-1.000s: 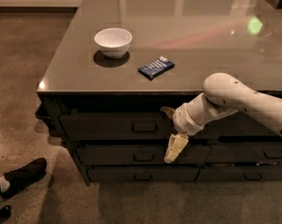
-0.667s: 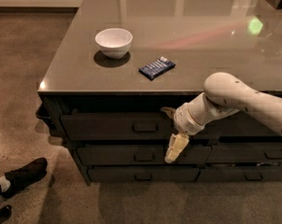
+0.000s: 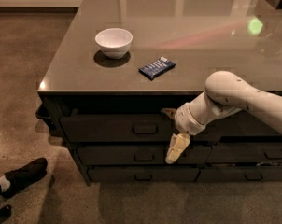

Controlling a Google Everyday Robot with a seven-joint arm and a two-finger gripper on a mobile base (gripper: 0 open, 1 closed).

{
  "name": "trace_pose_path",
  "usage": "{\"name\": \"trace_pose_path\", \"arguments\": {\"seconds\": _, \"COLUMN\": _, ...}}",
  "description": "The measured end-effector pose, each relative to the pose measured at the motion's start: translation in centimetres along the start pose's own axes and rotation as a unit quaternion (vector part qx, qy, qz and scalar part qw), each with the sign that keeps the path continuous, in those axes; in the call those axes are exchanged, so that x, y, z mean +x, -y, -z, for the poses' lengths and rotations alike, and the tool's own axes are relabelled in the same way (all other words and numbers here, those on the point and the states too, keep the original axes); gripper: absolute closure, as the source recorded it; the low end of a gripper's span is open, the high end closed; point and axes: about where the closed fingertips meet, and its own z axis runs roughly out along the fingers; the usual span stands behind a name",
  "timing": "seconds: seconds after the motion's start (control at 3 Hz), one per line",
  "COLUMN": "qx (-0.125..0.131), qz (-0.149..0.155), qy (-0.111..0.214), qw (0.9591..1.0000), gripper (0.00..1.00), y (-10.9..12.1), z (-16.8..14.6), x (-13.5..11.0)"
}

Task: Open top drawer

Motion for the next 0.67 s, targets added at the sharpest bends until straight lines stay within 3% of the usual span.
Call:
{"name": "trace_pose_path", "arguments": {"seconds": 0.33, "qx": -0.018, "qz": -0.015, "qy": 0.005, "qw": 0.9997, "gripper": 0.00, "y": -0.99, "z": 0.28, "x": -0.05}}
{"name": "trace_pose_path", "arguments": {"seconds": 0.67, "qx": -0.018, "qz": -0.015, "qy": 0.005, "qw": 0.9997, "gripper": 0.00, "y": -0.99, "z": 0.28, "x": -0.05}}
